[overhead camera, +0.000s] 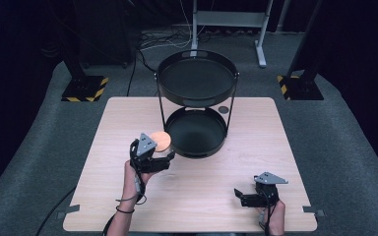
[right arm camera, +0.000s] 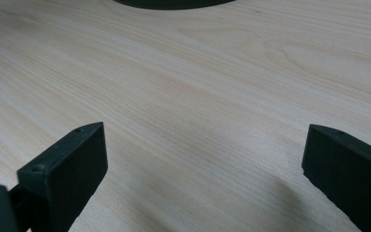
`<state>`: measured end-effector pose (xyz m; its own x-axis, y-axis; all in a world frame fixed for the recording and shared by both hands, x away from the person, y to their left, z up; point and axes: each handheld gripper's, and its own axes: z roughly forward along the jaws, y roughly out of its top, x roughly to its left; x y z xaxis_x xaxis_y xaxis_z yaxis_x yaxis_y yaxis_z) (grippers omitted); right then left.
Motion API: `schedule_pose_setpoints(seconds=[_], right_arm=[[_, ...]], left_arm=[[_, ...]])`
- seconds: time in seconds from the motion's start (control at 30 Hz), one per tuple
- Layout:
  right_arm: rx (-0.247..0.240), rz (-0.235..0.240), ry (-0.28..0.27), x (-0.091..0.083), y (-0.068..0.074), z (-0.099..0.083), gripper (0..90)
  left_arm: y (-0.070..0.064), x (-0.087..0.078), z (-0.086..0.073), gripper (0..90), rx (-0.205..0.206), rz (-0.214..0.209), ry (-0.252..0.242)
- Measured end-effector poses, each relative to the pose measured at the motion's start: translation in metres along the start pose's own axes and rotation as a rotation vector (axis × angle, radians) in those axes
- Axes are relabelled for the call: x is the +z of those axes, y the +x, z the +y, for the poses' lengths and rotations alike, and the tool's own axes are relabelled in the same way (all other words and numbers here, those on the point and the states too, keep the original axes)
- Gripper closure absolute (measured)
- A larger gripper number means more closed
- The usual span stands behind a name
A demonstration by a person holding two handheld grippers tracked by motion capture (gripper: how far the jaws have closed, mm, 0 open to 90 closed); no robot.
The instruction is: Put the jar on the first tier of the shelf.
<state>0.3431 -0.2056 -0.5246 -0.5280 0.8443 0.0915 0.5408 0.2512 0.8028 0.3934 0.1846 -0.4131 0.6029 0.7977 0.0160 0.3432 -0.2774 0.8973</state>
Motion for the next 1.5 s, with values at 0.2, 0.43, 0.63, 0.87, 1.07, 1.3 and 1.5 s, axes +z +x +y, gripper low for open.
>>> schedule_pose_setpoints(seconds=[0.2, 0.43, 0.63, 0.87, 1.07, 1.3, 1.5], right_arm=[[0.0, 0.001, -0.001, 0.0, 0.0, 0.0, 1.7], [-0.001, -0.001, -0.001, 0.0, 0.0, 0.0, 1.7], [0.001, 0.001, -0.001, 0.0, 0.0, 0.0, 1.8], [-0.001, -0.001, 0.001, 0.0, 0.0, 0.0, 1.8], [-0.002, -0.001, 0.002, 0.0, 0.0, 0.0, 1.8], [-0.003, -0.001, 0.002, 0.0, 0.0, 0.0, 1.8], [-0.003, -0.001, 0.003, 0.0, 0.0, 0.0, 1.8]], left_arm=[[0.0, 0.009, 0.005, 25.5, 0.001, 0.0, 0.005], [-0.002, 0.017, 0.01, 25.5, 0.009, -0.007, 0.007], [-0.002, 0.024, 0.016, 25.5, 0.009, -0.009, 0.004], [-0.003, 0.032, 0.022, 25.5, 0.014, -0.012, 0.004], [-0.004, 0.034, 0.026, 25.5, 0.017, -0.017, 0.003], [-0.004, 0.037, 0.028, 25.5, 0.02, -0.02, 0.004], [-0.004, 0.042, 0.032, 25.5, 0.026, -0.019, 0.004]])
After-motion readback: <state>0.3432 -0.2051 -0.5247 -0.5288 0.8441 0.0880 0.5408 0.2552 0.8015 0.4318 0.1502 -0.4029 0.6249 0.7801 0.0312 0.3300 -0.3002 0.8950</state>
